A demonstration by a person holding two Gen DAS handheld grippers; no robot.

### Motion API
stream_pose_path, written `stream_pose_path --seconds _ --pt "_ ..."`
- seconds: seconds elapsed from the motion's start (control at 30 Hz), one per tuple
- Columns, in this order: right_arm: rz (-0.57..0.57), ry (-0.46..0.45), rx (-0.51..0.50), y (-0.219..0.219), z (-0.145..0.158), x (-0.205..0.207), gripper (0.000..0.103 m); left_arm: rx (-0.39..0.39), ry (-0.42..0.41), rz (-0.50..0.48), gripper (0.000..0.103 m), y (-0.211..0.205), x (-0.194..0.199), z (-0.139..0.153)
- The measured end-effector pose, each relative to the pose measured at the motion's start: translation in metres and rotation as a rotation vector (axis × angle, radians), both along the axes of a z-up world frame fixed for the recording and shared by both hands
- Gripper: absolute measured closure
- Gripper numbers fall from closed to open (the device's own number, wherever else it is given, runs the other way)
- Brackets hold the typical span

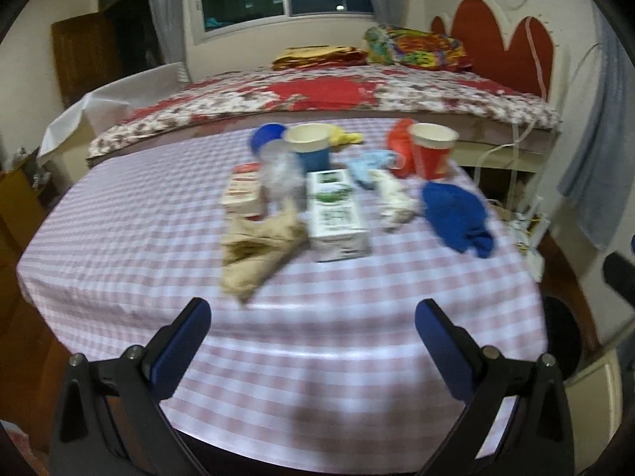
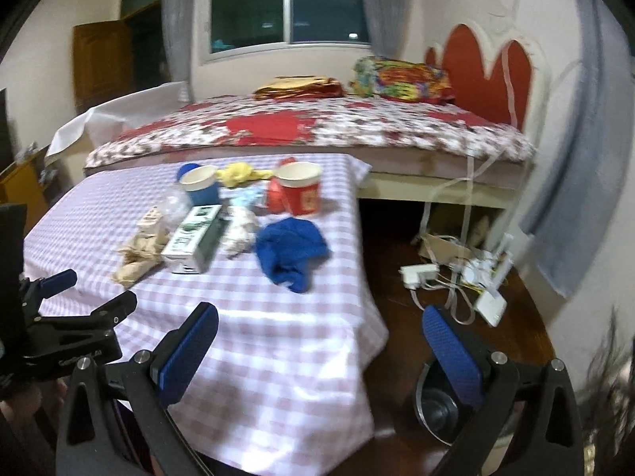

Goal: Collect trash
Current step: 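Grasp the beige cloth with the left tool while the right tool grasps the blue towel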

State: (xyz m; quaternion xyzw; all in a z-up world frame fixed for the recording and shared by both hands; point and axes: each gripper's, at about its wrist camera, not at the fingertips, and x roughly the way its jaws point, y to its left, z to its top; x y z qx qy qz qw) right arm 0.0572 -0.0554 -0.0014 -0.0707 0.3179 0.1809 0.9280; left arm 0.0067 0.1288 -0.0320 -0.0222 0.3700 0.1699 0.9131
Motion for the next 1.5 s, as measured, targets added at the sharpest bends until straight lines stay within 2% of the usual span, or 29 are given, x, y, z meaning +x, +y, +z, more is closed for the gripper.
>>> stream_pose_path --seconds 0.1,0.3,0.4,0.5,0.63,0.83,0.97,1.2,1.33,1.4,1.43,1.5 --pt "0.047 0.006 -0.013 0.02 -0.002 0.011 0.0 0.01 -0.002 0.022 0.0 0.021 0.0 -0.005" --pt "0.133 0.058 -0.029 0.067 -0.014 0.029 0.0 -0.084 -0.006 0.033 0.0 0.059 0.004 -0.017" --pt "0.186 0.079 -0.059 0.091 -0.024 0.034 0.0 -0.075 0.006 0.041 0.0 0.068 0.007 -0.024" --pt "0.193 0.073 -0.094 0.104 -0.032 0.039 0.0 -0.068 0.015 0.051 0.0 0.076 0.012 -0.031" --pt "0.141 0.067 -0.119 0.107 -0.044 0.06 0.0 -0.086 0.024 0.049 0.0 0.086 0.022 -0.04" --pt "0.044 0.144 -0.083 0.085 -0.065 0.105 0.0 -0.101 0.04 0.046 0.001 0.096 0.044 -0.057" --pt "0.036 0.165 -0.091 0.083 -0.077 0.12 0.002 -0.111 0.064 0.052 0.007 0.104 0.059 -0.07" --pt "0.038 0.194 -0.104 0.091 -0.095 0.144 0.008 -0.151 0.049 0.059 0.019 0.119 0.073 -0.076" --pt "0.036 0.211 -0.103 0.095 -0.102 0.157 0.018 -0.17 0.037 0.058 0.022 0.123 0.078 -0.077" --pt "0.035 0.222 -0.098 0.095 -0.105 0.161 0.026 -0.166 0.032 0.054 0.032 0.123 0.079 -0.076" --pt "0.033 0.229 -0.096 0.095 -0.107 0.163 0.034 -0.166 0.027 0.05 0.037 0.123 0.078 -0.075" --pt "0.037 0.223 -0.095 0.095 -0.106 0.162 0.042 -0.166 0.025 0.038 0.058 0.124 0.076 -0.074"
